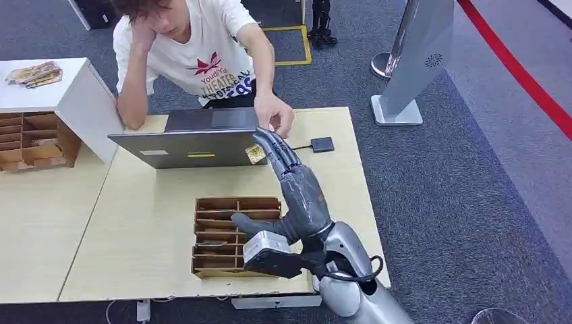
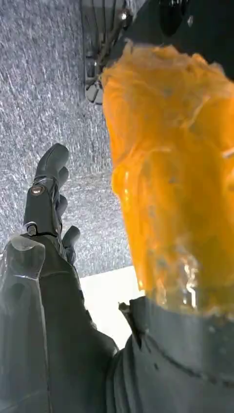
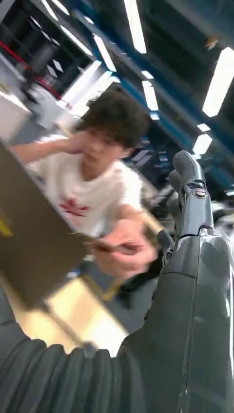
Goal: Pass the card to the sensor for recognition and then transmit it.
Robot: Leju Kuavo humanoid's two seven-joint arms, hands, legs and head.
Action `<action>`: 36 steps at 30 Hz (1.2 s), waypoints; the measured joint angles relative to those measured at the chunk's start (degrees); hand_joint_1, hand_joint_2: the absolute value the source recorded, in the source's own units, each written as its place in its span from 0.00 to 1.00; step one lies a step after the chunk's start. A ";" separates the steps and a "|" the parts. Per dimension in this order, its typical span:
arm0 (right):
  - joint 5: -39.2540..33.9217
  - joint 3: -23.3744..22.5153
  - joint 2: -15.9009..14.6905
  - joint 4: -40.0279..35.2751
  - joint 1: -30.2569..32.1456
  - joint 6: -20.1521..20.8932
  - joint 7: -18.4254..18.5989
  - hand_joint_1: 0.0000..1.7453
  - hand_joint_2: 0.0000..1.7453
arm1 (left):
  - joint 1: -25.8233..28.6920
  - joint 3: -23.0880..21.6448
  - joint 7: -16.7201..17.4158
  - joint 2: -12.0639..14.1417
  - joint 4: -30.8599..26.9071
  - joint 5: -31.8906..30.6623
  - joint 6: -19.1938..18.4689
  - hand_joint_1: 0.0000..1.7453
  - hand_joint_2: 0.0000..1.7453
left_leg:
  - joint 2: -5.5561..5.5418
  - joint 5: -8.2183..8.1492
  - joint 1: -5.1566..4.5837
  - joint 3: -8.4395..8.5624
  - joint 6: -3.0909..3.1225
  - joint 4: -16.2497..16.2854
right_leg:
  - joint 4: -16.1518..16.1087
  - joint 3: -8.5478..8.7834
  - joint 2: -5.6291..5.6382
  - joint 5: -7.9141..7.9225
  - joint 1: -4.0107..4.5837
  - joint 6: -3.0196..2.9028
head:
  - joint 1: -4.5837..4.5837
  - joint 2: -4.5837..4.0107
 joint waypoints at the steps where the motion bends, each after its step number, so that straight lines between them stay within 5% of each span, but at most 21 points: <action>1: 3.62 0.44 0.04 0.33 -0.76 -1.83 0.93 0.00 1.00 | -0.12 -0.07 0.20 -0.02 0.00 -0.15 -0.11 0.00 0.00 | 0.00 0.00 0.00 0.00 0.00 0.00 | 0.00 0.00 0.00 0.00 0.00 0.00 | 0.00 0.00; 11: 26.18 3.65 0.63 7.44 -7.70 -9.92 8.12 0.00 1.00 | -1.02 -0.63 1.27 -0.11 0.00 -1.99 -0.63 0.00 0.00 | 0.00 0.02 0.00 0.01 -0.01 0.00 | 0.00 0.01 0.00 0.00 0.00 0.00 | 0.00 0.00; 17: 27.51 3.83 0.63 8.05 -7.94 -10.29 8.49 0.00 1.00 | -1.07 -0.63 1.33 -0.11 0.00 -2.05 -0.63 0.00 0.00 | 0.00 0.02 0.00 0.01 -0.01 0.00 | 0.00 0.01 0.00 0.01 0.00 0.00 | -0.02 0.00; 29: 41.40 6.32 0.96 19.64 -14.86 -14.11 12.79 0.00 1.00 | -1.71 -2.14 1.79 -0.11 0.00 -3.17 -0.92 0.00 0.00 | -0.01 0.02 0.00 0.01 -0.01 0.00 | 0.01 0.01 0.00 0.01 0.00 -0.01 | 0.00 0.00; 30: 42.23 6.65 0.96 20.85 -15.73 -14.44 12.99 0.15 1.00 | -1.76 -2.45 1.79 -0.11 0.00 -3.34 -0.96 0.00 0.00 | 0.00 0.03 0.00 0.02 -0.02 0.01 | 0.01 0.01 -0.01 0.01 0.00 -0.01 | 0.00 0.00; 36: 43.15 7.48 0.96 24.66 -18.07 -14.59 13.16 0.15 1.00 | -1.99 -3.45 1.81 -0.09 0.00 -3.65 -0.98 0.00 0.00 | -0.02 0.06 0.00 0.02 -0.03 0.01 | 0.02 0.02 -0.01 0.02 0.00 -0.01 | 0.00 0.00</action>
